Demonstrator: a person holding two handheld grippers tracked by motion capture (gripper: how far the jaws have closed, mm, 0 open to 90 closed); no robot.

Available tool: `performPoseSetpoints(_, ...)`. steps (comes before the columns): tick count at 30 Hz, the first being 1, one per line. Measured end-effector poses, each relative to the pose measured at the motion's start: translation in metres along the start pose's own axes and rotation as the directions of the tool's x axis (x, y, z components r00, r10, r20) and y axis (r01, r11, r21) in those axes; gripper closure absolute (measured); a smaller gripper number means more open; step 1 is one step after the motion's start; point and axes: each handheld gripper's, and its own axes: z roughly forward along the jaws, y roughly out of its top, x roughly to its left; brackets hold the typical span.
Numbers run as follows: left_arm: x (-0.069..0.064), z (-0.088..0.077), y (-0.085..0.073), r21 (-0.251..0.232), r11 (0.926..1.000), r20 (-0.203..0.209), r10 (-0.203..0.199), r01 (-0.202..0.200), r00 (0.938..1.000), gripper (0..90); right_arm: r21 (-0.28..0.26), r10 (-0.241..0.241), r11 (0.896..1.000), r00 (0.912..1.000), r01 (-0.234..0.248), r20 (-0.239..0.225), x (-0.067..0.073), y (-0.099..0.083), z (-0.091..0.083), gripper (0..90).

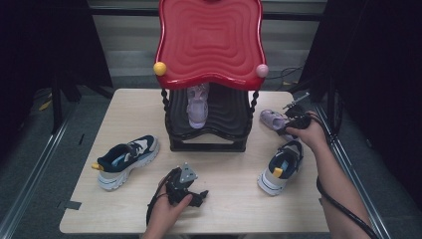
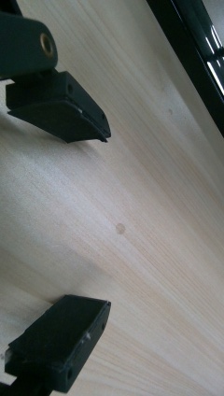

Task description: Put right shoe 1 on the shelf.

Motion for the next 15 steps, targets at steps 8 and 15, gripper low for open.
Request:
performPoseSetpoints(8,0.000,0.000,0.000,0.000,1.0000,0.000,0.000,0.000,1.0000,14.4,0.013,-0.003,1.000,1.0000,0.003,0.004,-0.006,0.000,0.015,52.1)
performPoseSetpoints(15,0.000,0.000,0.000,0.000,1.0000,0.000,-0.001,0.001,1.0000,14.4,0.017,-0.013,1.000,0.9996,0.013,0.026,-0.006,-0.002,0.027,66.7)
